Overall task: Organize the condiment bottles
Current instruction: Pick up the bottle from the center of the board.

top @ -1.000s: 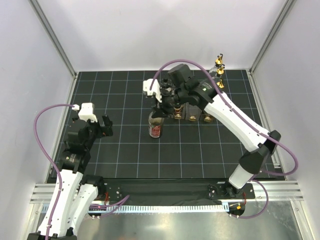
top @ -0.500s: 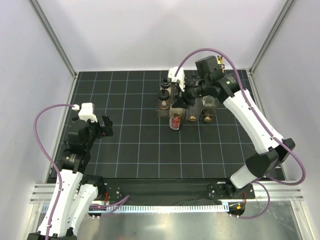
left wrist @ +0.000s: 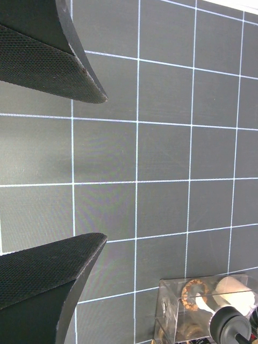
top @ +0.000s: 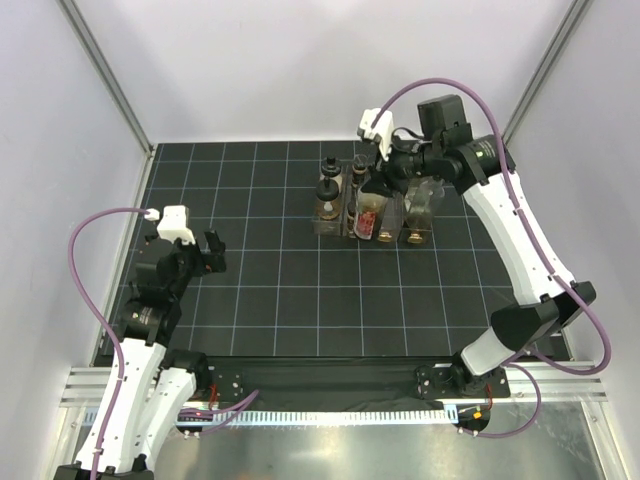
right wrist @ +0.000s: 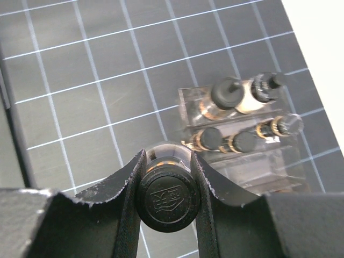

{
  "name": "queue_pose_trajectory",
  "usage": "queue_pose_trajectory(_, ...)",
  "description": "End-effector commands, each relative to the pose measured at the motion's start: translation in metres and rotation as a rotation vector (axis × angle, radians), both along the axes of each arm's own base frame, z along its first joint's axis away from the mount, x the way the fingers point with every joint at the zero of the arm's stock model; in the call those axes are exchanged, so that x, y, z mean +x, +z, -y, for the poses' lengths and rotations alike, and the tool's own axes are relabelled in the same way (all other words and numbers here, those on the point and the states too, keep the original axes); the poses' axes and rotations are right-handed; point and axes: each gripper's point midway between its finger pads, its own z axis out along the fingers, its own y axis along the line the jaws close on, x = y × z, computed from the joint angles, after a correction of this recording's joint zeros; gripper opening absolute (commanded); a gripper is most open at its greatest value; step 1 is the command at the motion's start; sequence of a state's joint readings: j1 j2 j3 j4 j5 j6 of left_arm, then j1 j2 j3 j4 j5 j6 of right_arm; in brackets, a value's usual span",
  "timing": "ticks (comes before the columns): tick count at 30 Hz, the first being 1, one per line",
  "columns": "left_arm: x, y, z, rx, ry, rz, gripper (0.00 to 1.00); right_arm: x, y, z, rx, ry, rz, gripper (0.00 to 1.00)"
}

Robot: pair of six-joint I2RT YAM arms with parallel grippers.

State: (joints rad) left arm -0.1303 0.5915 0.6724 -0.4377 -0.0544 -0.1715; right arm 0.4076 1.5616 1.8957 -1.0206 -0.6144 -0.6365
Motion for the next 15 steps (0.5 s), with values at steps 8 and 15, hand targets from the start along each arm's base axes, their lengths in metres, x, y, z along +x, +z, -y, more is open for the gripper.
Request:
queue_pose_trajectory(8,0.005,0.010,0.002,-0.006,-0.011,0.048,1.00,0.060,0.049,0.019,0.047,-0.149,0.195,0.04)
queue_pose_trajectory(15,0.005,0.009,0.002,-0.004,-0.012,0.045,1.00,0.094,0.044,0.034,0.012,-0.237,0.230,0.04)
